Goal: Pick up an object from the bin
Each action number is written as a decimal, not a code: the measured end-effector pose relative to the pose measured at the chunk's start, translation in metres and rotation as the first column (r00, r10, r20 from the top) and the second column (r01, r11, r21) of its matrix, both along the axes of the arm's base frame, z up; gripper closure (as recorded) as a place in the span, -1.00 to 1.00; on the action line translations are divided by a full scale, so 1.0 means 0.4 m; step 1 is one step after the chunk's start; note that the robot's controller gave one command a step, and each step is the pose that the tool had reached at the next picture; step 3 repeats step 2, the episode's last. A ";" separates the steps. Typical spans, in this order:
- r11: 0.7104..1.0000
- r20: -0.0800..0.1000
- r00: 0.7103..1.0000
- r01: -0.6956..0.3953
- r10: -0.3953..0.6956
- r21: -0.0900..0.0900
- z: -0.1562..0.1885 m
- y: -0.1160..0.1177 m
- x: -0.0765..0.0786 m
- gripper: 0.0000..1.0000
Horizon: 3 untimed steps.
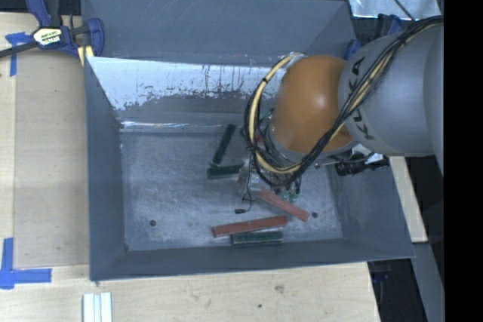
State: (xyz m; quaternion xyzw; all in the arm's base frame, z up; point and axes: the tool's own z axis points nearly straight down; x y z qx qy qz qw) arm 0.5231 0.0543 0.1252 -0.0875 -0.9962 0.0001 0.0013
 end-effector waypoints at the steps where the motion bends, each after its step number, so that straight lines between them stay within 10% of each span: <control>1: 0.999 0.008 0.999 0.053 -0.053 0.000 0.077 -0.017 0.047 1.00; 3: 0.999 0.003 0.999 -0.039 0.039 -0.001 0.195 0.006 0.066 1.00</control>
Offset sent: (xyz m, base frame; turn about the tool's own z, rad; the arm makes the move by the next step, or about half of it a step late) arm 0.0285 0.0062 0.0868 -0.0467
